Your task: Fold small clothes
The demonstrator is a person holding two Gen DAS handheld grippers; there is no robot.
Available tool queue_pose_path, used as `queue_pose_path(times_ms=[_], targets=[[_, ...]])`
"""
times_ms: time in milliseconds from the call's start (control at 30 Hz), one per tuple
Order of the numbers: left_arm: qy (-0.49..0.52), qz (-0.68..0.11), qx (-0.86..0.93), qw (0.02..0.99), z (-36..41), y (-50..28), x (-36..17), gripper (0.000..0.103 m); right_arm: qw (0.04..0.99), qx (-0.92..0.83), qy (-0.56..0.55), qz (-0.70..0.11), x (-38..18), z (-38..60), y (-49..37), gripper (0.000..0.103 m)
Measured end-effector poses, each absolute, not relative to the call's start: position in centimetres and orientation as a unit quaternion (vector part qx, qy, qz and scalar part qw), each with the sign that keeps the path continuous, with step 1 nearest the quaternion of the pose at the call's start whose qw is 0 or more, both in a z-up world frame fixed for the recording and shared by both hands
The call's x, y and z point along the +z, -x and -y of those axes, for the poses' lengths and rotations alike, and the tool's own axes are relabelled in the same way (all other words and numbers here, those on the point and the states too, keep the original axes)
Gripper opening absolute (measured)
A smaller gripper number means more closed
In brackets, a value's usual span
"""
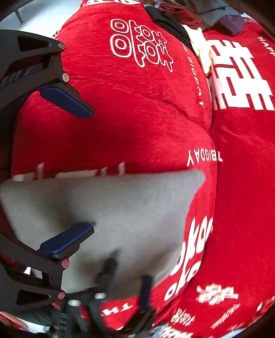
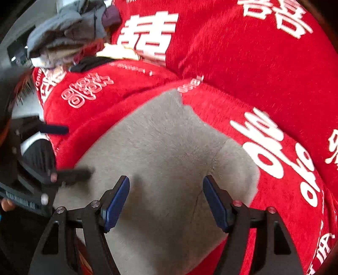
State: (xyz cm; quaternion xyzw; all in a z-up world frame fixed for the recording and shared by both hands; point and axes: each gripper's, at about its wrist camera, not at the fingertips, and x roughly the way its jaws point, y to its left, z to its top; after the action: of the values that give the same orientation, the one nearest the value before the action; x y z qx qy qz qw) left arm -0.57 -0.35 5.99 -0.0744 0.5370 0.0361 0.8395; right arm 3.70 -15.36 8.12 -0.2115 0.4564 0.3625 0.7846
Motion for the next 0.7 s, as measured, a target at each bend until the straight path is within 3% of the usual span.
queue_pose_path(times_ms=[700], targets=[[0.025, -0.549, 0.025, 0.835, 1.1, -0.8, 5.1, 0.103, 0.785, 0.367, 0.210, -0.453, 7.0, 18.9, -1.7, 0.076]])
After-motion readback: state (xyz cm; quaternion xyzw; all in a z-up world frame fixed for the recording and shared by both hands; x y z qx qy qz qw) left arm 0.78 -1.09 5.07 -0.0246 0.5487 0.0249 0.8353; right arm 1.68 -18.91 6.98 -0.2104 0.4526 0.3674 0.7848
